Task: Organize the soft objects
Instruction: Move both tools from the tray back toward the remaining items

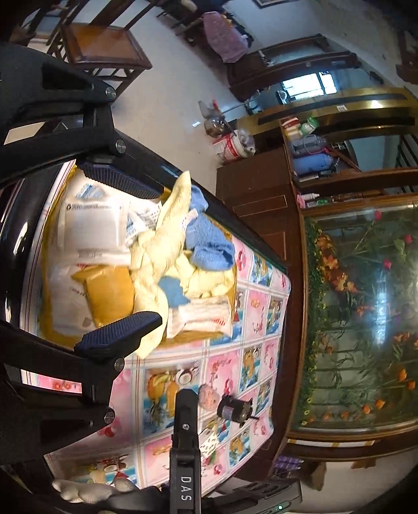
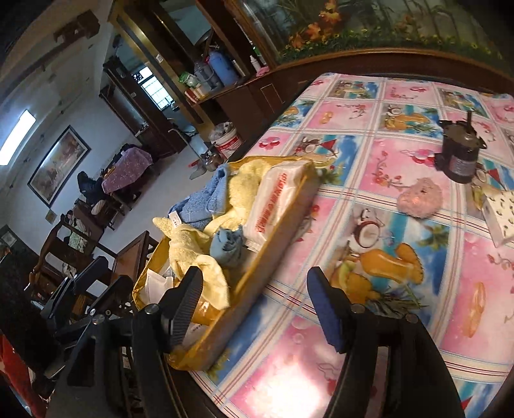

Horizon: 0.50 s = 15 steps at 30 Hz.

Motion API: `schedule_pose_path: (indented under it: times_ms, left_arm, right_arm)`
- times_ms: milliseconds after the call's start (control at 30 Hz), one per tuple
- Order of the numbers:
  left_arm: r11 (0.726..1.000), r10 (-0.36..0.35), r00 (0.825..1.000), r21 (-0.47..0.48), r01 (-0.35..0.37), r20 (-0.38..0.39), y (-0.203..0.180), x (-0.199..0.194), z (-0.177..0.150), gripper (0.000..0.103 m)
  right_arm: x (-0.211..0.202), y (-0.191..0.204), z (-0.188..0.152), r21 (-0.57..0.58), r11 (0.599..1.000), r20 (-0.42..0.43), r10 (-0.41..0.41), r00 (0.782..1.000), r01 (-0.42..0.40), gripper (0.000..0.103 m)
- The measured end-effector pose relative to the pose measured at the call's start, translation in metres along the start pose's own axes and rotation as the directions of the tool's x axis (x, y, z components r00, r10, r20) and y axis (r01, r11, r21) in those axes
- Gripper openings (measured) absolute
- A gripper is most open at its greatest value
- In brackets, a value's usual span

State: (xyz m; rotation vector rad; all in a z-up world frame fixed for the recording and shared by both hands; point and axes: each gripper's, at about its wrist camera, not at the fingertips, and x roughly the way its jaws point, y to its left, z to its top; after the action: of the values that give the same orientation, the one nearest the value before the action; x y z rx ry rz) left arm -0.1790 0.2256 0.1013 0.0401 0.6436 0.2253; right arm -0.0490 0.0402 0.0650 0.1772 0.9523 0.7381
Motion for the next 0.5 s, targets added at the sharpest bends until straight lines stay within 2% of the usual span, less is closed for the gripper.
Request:
schedule_pose_path:
  times_ms: [500]
  left_arm:
    - [0.988,-0.029,0.999,0.149,0.035,-0.040,-0.075,0.006,0.009,0.073]
  right_arm:
    - [-0.064,-0.090,-0.021,0.157,0.986,0.098,-0.079,0.992,0.063,0.067]
